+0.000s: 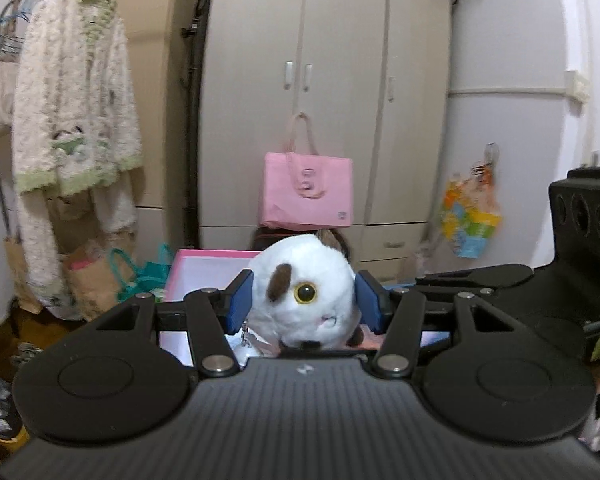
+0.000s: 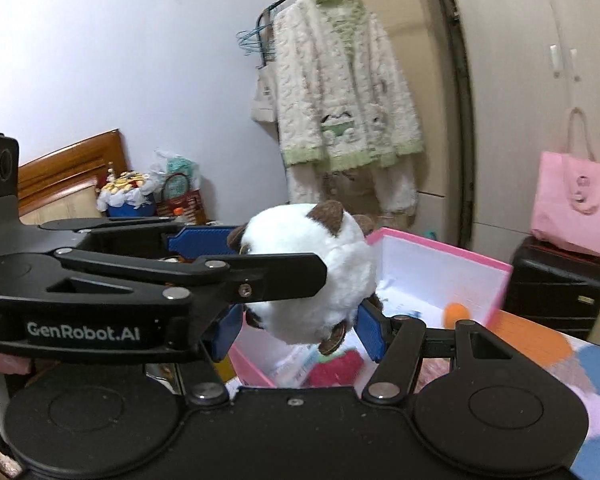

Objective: Organize soft objects
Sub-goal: 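Lift the panda plush with the left gripper and carry it over the shoebox, then open the left gripper to drop the panda plush into the shoebox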

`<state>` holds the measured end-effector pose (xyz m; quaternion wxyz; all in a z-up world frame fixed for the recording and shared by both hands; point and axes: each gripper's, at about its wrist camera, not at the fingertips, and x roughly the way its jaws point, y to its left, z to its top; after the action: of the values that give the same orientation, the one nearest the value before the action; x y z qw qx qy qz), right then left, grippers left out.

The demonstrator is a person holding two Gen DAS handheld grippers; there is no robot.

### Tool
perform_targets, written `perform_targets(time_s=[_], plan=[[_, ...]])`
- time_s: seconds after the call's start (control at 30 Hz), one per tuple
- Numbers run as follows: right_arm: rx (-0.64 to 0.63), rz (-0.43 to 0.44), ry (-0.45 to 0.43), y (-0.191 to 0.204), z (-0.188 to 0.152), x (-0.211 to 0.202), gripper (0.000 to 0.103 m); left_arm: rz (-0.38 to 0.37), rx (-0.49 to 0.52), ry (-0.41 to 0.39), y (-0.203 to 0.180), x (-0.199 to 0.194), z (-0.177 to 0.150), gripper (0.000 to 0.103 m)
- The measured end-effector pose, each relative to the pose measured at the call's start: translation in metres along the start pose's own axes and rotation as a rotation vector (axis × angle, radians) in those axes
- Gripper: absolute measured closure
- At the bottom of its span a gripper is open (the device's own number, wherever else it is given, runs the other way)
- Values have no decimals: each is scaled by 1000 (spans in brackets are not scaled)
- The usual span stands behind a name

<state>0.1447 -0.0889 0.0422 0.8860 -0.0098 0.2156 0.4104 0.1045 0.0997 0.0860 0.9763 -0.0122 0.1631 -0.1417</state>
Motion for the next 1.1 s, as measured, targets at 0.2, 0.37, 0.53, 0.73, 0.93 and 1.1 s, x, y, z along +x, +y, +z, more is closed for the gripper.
perform_targets(time_s=[0.2, 0.37, 0.53, 0.73, 0.93, 1.1], plan=[[-45, 3, 45, -14, 1, 43, 36, -4, -71, 57, 35, 37, -10, 50], [-71, -43, 114, -25, -2, 71, 36, -35, -138, 134, 56, 68, -21, 50], [-70, -42, 153, -33, -7, 82, 36, -44, -152, 161, 63, 78, -31, 50], [-87, -39, 208, -31, -13, 101, 36, 11, -140, 215, 63, 85, -38, 50], [-121, -63, 218, -26, -16, 102, 31, 46, -90, 205, 55, 74, -36, 47], [-95, -74, 192, -26, -17, 86, 30, 24, -74, 149, 47, 49, -28, 42]])
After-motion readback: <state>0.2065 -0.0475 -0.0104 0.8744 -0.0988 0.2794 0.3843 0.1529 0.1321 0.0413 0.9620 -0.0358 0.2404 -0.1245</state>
